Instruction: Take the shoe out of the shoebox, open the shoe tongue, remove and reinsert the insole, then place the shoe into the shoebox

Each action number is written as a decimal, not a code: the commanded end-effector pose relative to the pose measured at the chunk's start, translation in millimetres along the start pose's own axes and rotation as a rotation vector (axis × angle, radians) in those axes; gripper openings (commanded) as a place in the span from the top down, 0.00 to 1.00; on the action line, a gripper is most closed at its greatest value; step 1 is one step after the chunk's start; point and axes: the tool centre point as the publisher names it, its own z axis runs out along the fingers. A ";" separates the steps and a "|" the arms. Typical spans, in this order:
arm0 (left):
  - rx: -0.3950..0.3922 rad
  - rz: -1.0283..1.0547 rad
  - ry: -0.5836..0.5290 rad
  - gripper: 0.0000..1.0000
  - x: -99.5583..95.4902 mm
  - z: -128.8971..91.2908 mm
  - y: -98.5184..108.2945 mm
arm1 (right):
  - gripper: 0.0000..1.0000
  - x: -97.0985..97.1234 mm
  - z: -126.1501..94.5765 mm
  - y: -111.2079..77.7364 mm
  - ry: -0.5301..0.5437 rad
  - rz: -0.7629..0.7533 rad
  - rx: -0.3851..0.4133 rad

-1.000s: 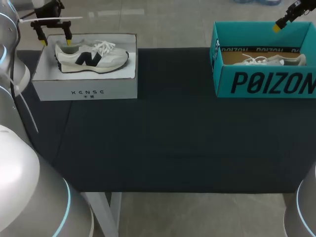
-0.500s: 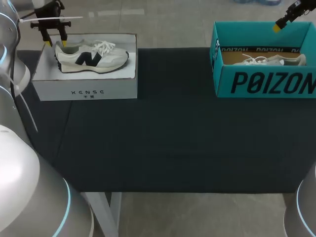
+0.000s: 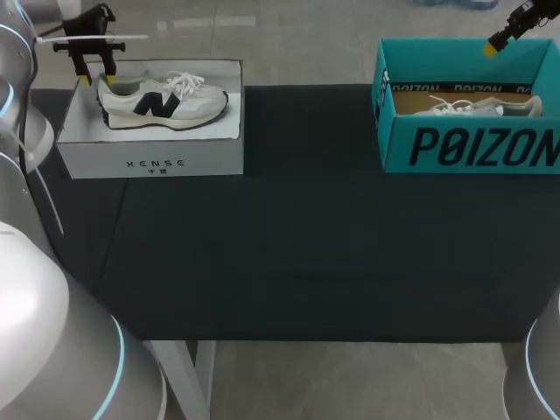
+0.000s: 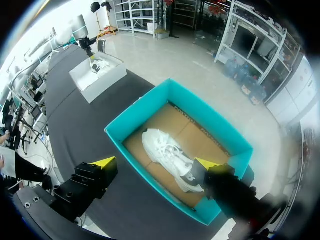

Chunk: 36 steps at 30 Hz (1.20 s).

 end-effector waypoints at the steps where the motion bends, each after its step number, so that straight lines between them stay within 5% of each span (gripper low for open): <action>1: -0.580 0.000 -0.005 0.54 -1.6 8.2 -10.9 | 0.00 -0.5 0.3 0.0 0.000 0.000 0.001; 36: -0.646 -0.024 -0.036 0.55 -7.8 40.4 -7.9 | 0.00 -0.5 0.3 0.0 0.000 0.000 0.001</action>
